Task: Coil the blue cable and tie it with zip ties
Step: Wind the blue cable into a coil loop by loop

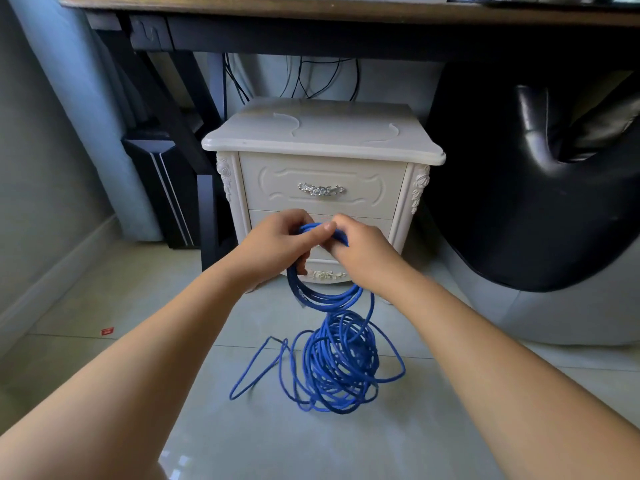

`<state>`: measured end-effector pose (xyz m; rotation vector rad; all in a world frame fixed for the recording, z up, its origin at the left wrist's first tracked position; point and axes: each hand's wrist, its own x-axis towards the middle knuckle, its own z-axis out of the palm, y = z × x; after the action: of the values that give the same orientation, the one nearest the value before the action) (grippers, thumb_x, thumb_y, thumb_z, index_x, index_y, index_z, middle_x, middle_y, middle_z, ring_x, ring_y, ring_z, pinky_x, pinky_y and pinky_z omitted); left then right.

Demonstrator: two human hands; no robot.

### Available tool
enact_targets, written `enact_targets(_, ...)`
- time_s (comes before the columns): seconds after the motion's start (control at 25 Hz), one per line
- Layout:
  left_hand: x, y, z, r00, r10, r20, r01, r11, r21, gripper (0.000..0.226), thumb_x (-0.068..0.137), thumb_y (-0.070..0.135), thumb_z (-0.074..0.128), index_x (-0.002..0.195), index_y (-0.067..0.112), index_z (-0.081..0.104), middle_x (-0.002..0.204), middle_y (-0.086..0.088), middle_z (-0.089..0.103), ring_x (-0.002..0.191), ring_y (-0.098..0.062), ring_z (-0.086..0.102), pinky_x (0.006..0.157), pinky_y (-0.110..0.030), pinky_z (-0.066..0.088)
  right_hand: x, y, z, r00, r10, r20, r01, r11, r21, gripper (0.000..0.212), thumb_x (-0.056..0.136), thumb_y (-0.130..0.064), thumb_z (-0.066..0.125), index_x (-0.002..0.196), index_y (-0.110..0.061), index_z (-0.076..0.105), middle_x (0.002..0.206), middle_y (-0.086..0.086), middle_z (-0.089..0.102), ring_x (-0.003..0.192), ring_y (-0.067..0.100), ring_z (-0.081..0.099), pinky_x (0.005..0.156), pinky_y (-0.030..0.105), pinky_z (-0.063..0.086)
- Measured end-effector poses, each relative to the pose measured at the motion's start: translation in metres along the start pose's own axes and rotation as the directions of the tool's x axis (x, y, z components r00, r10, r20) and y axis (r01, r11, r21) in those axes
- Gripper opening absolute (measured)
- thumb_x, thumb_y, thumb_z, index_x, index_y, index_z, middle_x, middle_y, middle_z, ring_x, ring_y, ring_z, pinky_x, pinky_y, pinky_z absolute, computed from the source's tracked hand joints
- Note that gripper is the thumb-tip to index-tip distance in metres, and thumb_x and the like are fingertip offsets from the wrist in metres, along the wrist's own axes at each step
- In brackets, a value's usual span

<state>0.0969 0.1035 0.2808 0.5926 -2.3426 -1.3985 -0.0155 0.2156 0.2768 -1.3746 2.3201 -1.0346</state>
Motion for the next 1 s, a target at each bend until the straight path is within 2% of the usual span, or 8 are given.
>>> enact_targets(0.2, 0.001, 0.009, 0.004, 0.998, 0.045, 0.033, -0.052, 0.965, 0.259, 0.047, 0.093, 0.052, 0.053, 0.082, 0.007, 0.058, 0.052, -0.001, 0.053, 0.045, -0.012, 0.061, 0.052, -0.026, 0.050, -0.005, -0.006, -0.013, 0.994, -0.112, 0.018, 0.114, 0.980, -0.163, 0.011, 0.096, -0.026, 0.050, 0.105, -0.022, 0.043, 0.079, -0.001, 0.058, 0.070, 0.022, 0.053, 0.060, 0.033, 0.039)
enact_targets(0.36, 0.002, 0.015, 0.007, 0.979, 0.198, -0.051, -0.175, 0.940, 0.292, 0.044, 0.097, 0.041, 0.053, 0.083, 0.000, 0.058, 0.050, 0.004, 0.042, 0.042, -0.006, 0.043, 0.046, -0.018, 0.034, -0.005, -0.005, -0.022, 0.999, -0.027, 0.024, 0.022, 0.986, 0.165, 0.029, 0.089, -0.028, 0.063, 0.113, -0.028, 0.047, 0.064, -0.009, 0.061, 0.055, 0.013, 0.058, 0.061, 0.028, 0.049)
enact_targets(0.48, 0.003, 0.016, 0.010, 0.969, 0.225, -0.099, -0.193, 0.945, 0.263, 0.040, 0.097, 0.041, 0.053, 0.076, 0.007, 0.058, 0.052, 0.003, 0.041, 0.047, -0.009, 0.038, 0.051, -0.025, 0.033, -0.007, 0.010, -0.029, 0.974, 0.036, 0.225, -0.131, 0.897, 0.422, 0.020, 0.087, -0.022, 0.070, 0.105, -0.022, 0.061, 0.076, -0.006, 0.069, 0.073, 0.011, 0.066, 0.072, 0.025, 0.054)
enact_targets(0.6, 0.005, 0.014, 0.006, 0.960, 0.131, -0.247, -0.143, 0.989, -0.031, 0.040, 0.098, 0.042, 0.052, 0.065, 0.021, 0.048, 0.051, 0.004, 0.039, 0.043, -0.013, 0.037, 0.051, -0.031, 0.035, -0.013, 0.028, -0.027, 0.910, 0.094, 0.405, -0.312, 0.797, 0.517, 0.005, 0.089, -0.017, 0.066, 0.093, -0.020, 0.066, 0.100, 0.006, 0.073, 0.099, 0.021, 0.068, 0.096, 0.038, 0.049)
enact_targets(0.68, 0.005, 0.013, 0.006, 0.942, 0.065, -0.331, -0.134, 0.973, -0.189, 0.041, 0.100, 0.043, 0.049, 0.066, 0.019, 0.046, 0.049, 0.008, 0.038, 0.042, -0.010, 0.036, 0.050, -0.029, 0.037, -0.011, 0.029, -0.023, 0.934, 0.071, 0.349, -0.295, 0.705, 0.645, 0.009, 0.092, -0.015, 0.062, 0.099, -0.017, 0.065, 0.106, 0.010, 0.073, 0.104, 0.027, 0.067, 0.098, 0.042, 0.048)
enact_targets(0.8, 0.007, 0.014, 0.014, 0.921, -0.083, -0.379, -0.128, 0.857, -0.500, 0.042, 0.102, 0.043, 0.045, 0.068, 0.018, 0.042, 0.050, 0.011, 0.031, 0.042, -0.009, 0.030, 0.046, -0.024, 0.036, -0.005, 0.016, -0.017, 0.986, 0.034, 0.166, -0.158, 0.536, 0.829, 0.006, 0.097, -0.011, 0.053, 0.102, -0.010, 0.057, 0.085, 0.011, 0.072, 0.088, 0.030, 0.070, 0.090, 0.047, 0.054)
enact_targets(0.92, 0.009, 0.014, 0.024, 0.951, -0.184, -0.247, -0.050, 0.700, -0.712, 0.044, 0.102, 0.045, 0.041, 0.069, 0.017, 0.038, 0.049, 0.008, 0.031, 0.043, -0.012, 0.035, 0.051, -0.028, 0.043, 0.000, 0.005, -0.011, 0.995, 0.077, 0.068, -0.092, 0.374, 0.923, 0.005, 0.100, -0.010, 0.049, 0.096, -0.008, 0.052, 0.059, 0.002, 0.049, 0.055, 0.018, 0.055, 0.076, 0.045, 0.058)
enact_targets(1.0, 0.007, 0.013, 0.021, 0.978, -0.184, -0.100, 0.035, 0.616, -0.787, 0.043, 0.102, 0.044, 0.041, 0.072, 0.014, 0.043, 0.051, 0.003, 0.037, 0.047, -0.014, 0.041, 0.057, -0.032, 0.053, 0.002, 0.000, -0.013, 0.992, 0.118, 0.037, -0.084, 0.421, 0.903, 0.007, 0.102, -0.013, 0.047, 0.097, -0.009, 0.051, 0.057, -0.004, 0.036, 0.050, 0.011, 0.038, 0.061, 0.033, 0.051)
